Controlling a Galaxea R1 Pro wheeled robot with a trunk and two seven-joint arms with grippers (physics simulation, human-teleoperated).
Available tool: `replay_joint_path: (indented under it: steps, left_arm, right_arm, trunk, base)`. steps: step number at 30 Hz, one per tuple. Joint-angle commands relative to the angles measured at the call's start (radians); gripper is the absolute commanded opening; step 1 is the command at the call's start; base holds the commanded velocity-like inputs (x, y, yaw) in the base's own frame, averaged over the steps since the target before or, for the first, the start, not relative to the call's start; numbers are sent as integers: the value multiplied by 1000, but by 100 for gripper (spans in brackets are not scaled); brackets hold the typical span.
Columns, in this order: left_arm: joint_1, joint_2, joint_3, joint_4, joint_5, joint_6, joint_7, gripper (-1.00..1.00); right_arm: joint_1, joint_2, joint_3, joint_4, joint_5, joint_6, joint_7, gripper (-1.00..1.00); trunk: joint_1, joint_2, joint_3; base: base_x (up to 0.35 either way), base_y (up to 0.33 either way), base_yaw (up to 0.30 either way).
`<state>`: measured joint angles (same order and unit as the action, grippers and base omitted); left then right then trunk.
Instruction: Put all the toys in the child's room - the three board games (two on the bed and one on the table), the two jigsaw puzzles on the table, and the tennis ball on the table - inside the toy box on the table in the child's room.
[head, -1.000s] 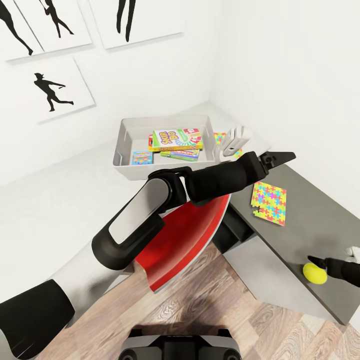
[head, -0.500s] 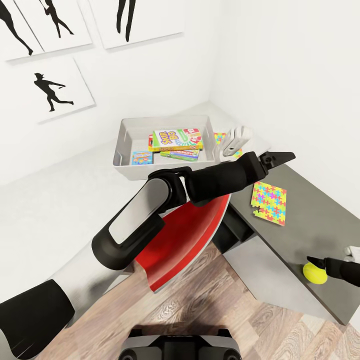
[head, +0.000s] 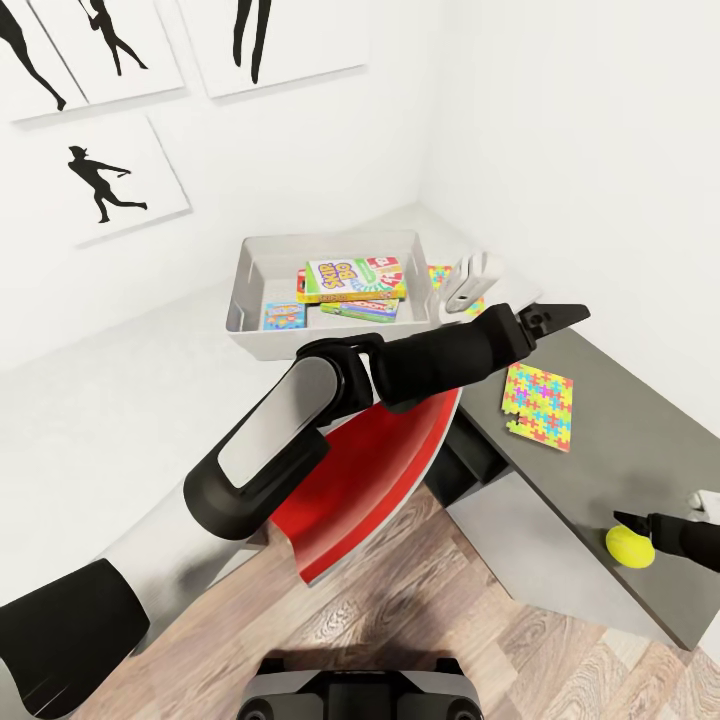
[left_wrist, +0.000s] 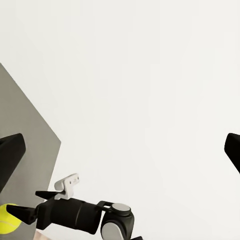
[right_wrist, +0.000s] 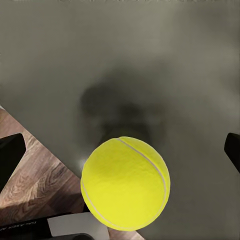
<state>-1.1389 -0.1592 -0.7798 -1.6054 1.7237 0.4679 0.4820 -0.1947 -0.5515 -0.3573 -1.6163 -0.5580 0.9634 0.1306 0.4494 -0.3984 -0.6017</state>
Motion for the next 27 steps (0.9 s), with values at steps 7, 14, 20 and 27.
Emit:
replay_joint_path:
  steps: [7, 14, 20, 27]
  left_arm:
    - [-1, 0, 1, -1, 10, 0, 9, 100]
    - [-1, 0, 0, -1, 10, 0, 9, 100]
    - [-1, 0, 0, -1, 10, 0, 9, 100]
    - [-1, 0, 0, -1, 10, 0, 9, 100]
  right_arm:
    - [-1, 2, -1, -1, 9, 6, 9, 100]
    - [-2, 3, 0, -1, 9, 6, 9, 100]
    - [-2, 4, 0, -1, 9, 7, 9, 100]
    - [-2, 4, 1, -1, 9, 7, 9, 100]
  trunk:
    - [1, -2, -1]
    - [1, -2, -3]
    - [1, -2, -8]
    - [1, -2, -12]
  base:
    - [0, 0, 0]
    - [0, 0, 0]
    - [0, 0, 0]
    - [0, 0, 0]
